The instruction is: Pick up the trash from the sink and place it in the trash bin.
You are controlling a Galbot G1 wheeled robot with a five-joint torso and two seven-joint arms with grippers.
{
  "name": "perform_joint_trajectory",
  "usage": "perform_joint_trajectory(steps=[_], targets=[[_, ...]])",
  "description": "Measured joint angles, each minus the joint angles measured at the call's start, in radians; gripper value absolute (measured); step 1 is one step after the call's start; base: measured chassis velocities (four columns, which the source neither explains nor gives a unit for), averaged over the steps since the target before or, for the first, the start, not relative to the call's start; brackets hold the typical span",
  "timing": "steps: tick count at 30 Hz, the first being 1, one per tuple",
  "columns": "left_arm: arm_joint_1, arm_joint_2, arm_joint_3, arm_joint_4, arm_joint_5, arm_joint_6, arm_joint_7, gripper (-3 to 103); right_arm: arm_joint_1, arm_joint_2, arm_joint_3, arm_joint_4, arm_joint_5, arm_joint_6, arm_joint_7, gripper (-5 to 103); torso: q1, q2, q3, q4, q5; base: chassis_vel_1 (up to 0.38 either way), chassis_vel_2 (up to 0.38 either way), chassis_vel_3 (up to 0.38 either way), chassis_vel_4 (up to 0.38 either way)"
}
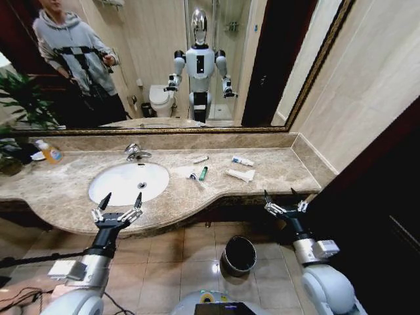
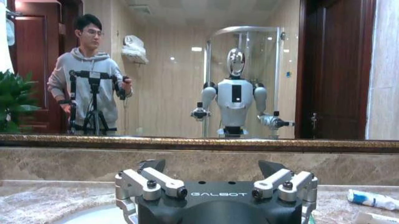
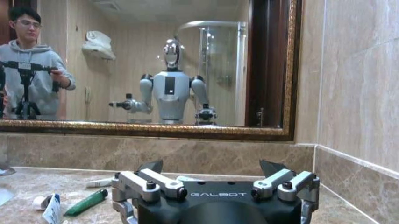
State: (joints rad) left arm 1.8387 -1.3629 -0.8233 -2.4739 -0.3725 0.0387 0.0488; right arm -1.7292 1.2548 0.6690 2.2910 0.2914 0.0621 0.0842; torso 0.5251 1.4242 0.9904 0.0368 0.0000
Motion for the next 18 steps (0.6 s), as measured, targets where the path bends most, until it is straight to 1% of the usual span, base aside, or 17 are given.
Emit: perform_joint_trajectory(steps=[18], targets=[[0.000,0.000,0.000,0.000,0.000,0.000,0.000,100,0.000,-0.018,-0.003,0.015,0.002,-0.005,-0.007,100,0.000,0.000,0.000,0.0000,0.0000,0.000,0.000,0.000,0.000]])
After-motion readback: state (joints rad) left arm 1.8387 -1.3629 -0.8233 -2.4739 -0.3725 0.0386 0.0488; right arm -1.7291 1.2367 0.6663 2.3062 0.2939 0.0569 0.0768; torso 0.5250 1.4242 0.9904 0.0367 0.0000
